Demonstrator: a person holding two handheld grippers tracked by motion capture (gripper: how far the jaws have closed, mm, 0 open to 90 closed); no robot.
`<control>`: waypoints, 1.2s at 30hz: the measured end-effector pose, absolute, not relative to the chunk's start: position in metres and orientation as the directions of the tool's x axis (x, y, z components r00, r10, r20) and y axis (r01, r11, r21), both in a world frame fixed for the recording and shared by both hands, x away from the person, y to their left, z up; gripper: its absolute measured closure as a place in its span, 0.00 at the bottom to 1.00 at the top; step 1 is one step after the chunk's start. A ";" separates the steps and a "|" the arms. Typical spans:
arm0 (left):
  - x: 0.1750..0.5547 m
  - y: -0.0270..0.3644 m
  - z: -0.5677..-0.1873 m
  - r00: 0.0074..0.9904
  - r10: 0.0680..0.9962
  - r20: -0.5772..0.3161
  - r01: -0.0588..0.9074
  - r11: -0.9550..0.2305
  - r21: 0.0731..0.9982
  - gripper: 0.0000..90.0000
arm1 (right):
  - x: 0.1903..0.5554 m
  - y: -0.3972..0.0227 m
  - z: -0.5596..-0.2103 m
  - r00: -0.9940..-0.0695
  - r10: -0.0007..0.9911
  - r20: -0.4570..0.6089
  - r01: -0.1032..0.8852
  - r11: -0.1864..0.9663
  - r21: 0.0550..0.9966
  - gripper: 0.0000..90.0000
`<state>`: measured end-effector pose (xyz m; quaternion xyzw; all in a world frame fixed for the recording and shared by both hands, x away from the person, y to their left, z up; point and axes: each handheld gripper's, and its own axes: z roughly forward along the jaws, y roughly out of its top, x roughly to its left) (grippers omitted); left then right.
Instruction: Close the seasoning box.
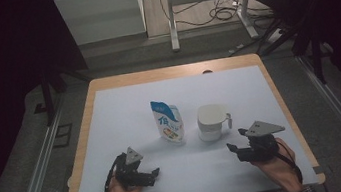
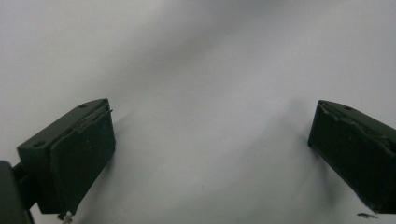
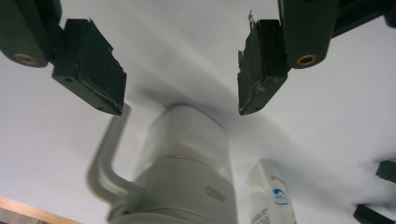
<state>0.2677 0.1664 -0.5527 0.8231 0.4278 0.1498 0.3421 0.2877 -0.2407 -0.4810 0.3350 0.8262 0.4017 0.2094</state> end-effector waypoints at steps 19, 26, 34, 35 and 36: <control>0.268 0.166 -0.553 0.589 0.807 -0.046 0.601 -0.399 0.692 0.01 | 0.282 -0.288 -0.487 -0.605 0.785 -0.135 0.424 0.461 0.780 0.27; 0.268 0.166 -0.553 0.589 0.807 -0.046 0.601 -0.400 0.692 0.01 | 0.282 -0.301 -0.500 -0.596 0.796 -0.106 0.480 0.459 0.748 0.25; 0.268 0.166 -0.553 0.589 0.807 -0.046 0.601 -0.400 0.692 0.01 | 0.285 -0.303 -0.514 -0.606 0.789 -0.102 0.512 0.485 0.709 0.24; 0.268 0.166 -0.553 0.589 0.807 -0.046 0.601 -0.399 0.692 0.01 | 0.286 -0.303 -0.516 -0.611 0.785 -0.099 0.514 0.489 0.704 0.24; 0.268 0.166 -0.553 0.589 0.807 -0.046 0.601 -0.400 0.692 0.01 | 0.286 -0.302 -0.517 -0.613 0.784 -0.096 0.517 0.490 0.702 0.24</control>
